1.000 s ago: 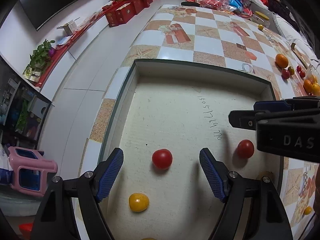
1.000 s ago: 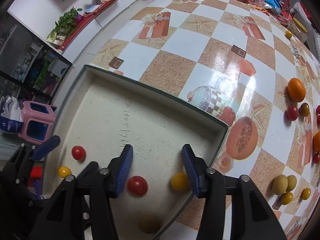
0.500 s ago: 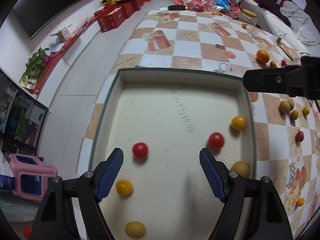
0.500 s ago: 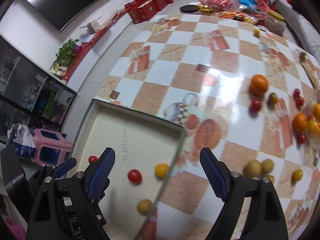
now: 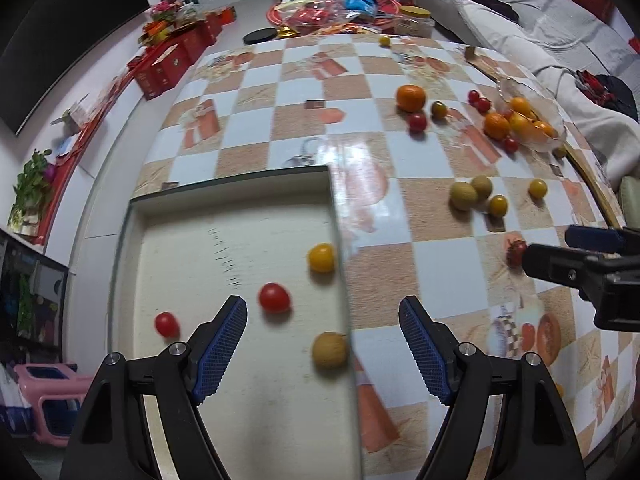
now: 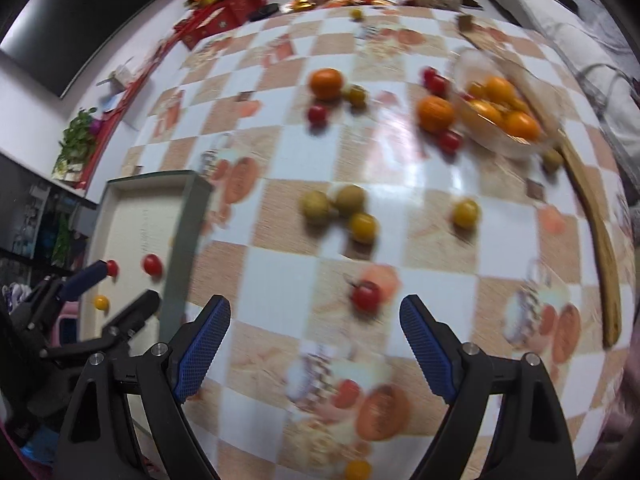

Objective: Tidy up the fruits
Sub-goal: 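Move both open tools back over the table fruits, then grasp a brown round fruit with the left tool while the right grasps a yellow cherry tomato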

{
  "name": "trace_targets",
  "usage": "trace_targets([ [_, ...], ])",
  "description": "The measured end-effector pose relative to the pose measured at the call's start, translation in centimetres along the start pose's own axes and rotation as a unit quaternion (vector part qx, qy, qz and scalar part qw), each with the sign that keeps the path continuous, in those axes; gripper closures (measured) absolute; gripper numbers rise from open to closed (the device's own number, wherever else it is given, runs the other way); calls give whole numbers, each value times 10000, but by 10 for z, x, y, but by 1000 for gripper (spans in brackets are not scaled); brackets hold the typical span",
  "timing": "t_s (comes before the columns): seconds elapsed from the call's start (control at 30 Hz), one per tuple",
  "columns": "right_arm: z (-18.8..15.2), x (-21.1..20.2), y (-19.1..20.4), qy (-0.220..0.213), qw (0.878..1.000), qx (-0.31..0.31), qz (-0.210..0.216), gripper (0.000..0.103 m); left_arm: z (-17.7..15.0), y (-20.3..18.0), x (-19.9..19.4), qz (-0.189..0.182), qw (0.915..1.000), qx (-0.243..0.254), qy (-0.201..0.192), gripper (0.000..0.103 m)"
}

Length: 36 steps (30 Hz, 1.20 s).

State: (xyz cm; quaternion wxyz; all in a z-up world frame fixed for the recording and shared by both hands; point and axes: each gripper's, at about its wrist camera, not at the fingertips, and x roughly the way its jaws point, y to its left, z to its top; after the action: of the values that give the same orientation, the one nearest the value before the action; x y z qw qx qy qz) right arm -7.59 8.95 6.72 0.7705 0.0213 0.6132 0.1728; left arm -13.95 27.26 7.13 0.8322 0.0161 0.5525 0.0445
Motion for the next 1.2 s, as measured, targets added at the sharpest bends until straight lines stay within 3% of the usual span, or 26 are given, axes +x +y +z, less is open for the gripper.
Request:
trace_targets([
  [0.33, -10, -4, -65, -3, 9979, 510, -390, 14, 28, -54, 20, -181, 9990, 398, 42, 23],
  [0.83, 21, 23, -87, 0, 9978, 212, -636, 14, 59, -93, 66, -412, 9960, 796, 49, 23],
  [1.07, 33, 34, -84, -2, 9976, 8, -692, 22, 68, -105, 78, -411, 9957, 828, 32, 23],
  [1.2, 41, 40, -82, -29, 9970, -97, -766, 32, 72, -109, 83, -371, 9958, 839, 20, 24],
])
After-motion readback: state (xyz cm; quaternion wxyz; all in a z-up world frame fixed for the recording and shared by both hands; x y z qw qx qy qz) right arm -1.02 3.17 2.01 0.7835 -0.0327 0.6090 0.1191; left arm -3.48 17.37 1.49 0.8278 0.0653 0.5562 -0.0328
